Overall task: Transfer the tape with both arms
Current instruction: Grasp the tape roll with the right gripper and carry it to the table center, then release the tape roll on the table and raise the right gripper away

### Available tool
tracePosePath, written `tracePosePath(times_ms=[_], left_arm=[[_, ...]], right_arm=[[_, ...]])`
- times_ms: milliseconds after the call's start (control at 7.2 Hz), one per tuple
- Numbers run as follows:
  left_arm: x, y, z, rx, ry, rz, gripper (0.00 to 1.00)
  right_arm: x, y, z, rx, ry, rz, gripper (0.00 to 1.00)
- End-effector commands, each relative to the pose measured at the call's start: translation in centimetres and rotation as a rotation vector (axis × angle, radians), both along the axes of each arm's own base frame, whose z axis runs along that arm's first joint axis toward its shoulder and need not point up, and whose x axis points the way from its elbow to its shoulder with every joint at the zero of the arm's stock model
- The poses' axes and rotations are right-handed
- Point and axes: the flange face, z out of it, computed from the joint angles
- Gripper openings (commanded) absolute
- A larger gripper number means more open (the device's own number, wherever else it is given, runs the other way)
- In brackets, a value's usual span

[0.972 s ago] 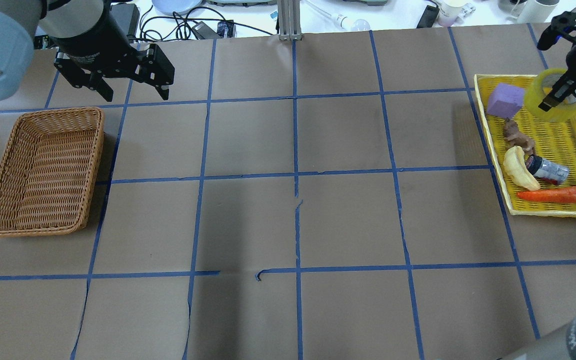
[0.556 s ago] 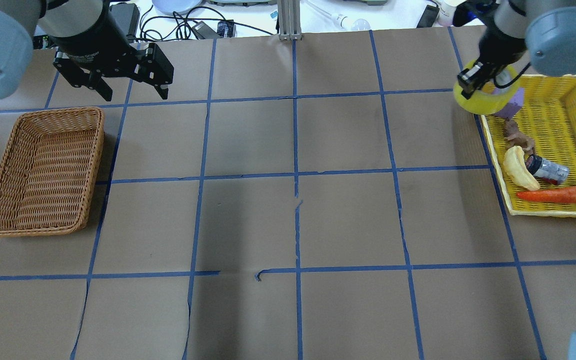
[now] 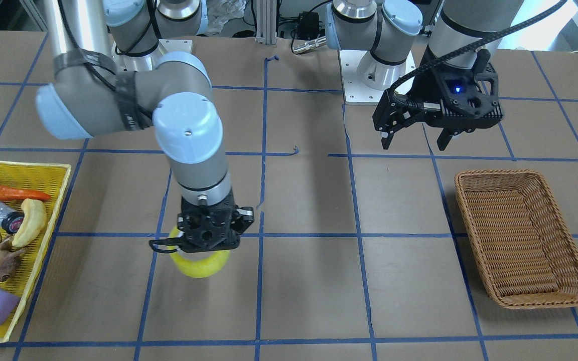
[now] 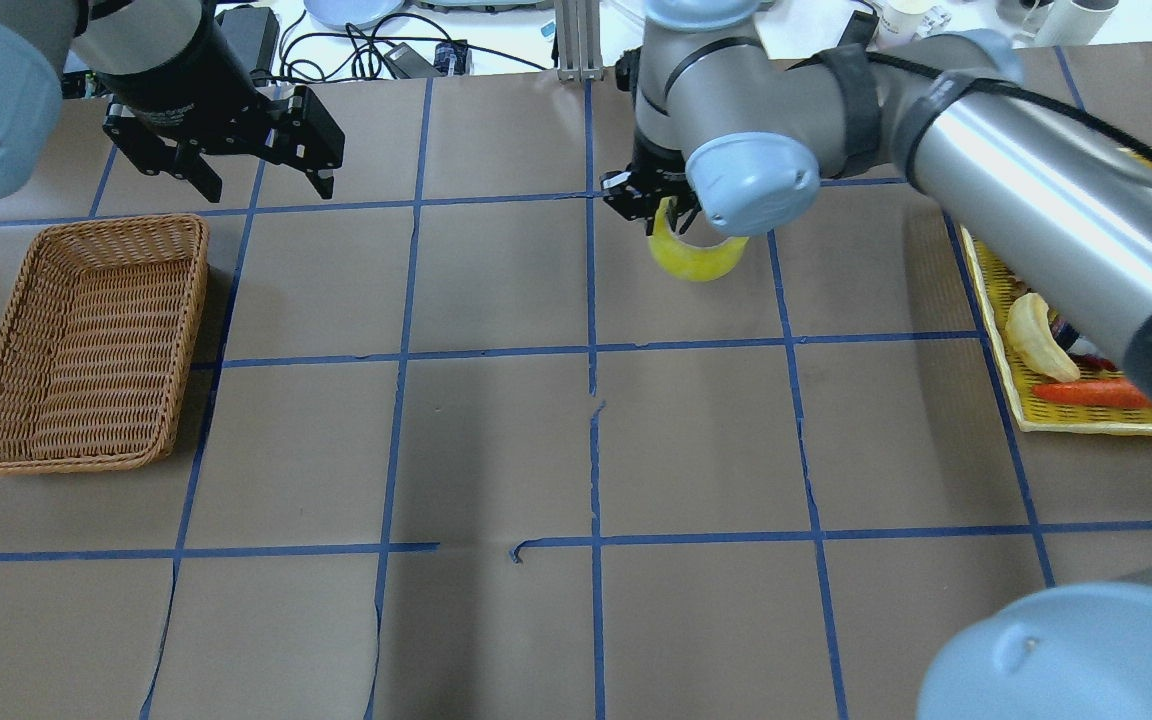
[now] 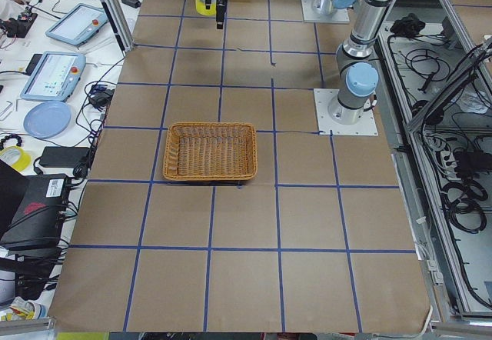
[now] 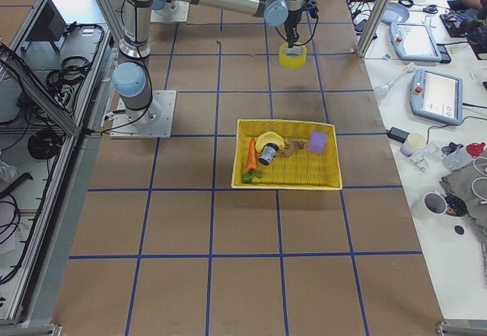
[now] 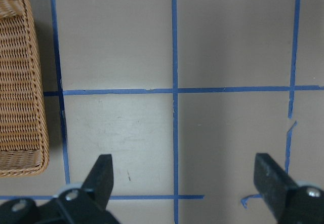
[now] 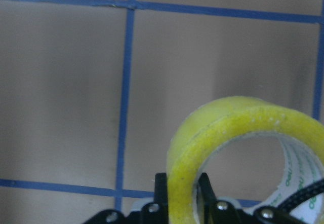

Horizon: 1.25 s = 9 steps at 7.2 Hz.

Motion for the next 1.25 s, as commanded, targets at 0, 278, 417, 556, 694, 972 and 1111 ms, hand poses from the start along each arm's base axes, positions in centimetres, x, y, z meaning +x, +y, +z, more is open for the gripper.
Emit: tracePosePath(times_ms=[0, 278, 417, 556, 694, 972, 1111], left_arm=[[0.1, 0.1, 0.0, 0.000, 0.000, -0.003, 1.00], [0.1, 0.1, 0.1, -0.002, 0.000, -0.003, 1.00], [0.1, 0.1, 0.1, -0.002, -0.001, -0.004, 1.00], [0.2, 0.0, 0.1, -0.004, -0.002, -0.002, 1.00], [0.2, 0.0, 0.1, -0.004, -0.002, -0.004, 1.00], [-0.1, -0.8, -0.6, 0.010, -0.001, 0.002, 1.00], [-0.4, -1.5, -1.3, -0.008, 0.004, 0.005, 1.00]], right_arm=[[5.7, -2.5, -6.6, -0.073, -0.100, -0.029, 0.00], [7.0, -3.4, -8.7, -0.070, -0.097, 0.020, 0.00], [6.8, -3.5, -8.7, -0.077, -0.083, 0.004, 0.96], [6.6, -3.4, -6.4, -0.102, -0.086, -0.030, 1.00], [5.4, -2.7, -1.9, -0.138, -0.096, -0.031, 1.00], [-1.9, -0.4, 8.2, -0.071, -0.061, -0.093, 1.00], [-5.9, 2.0, 13.8, -0.059, -0.039, -0.049, 1.00]])
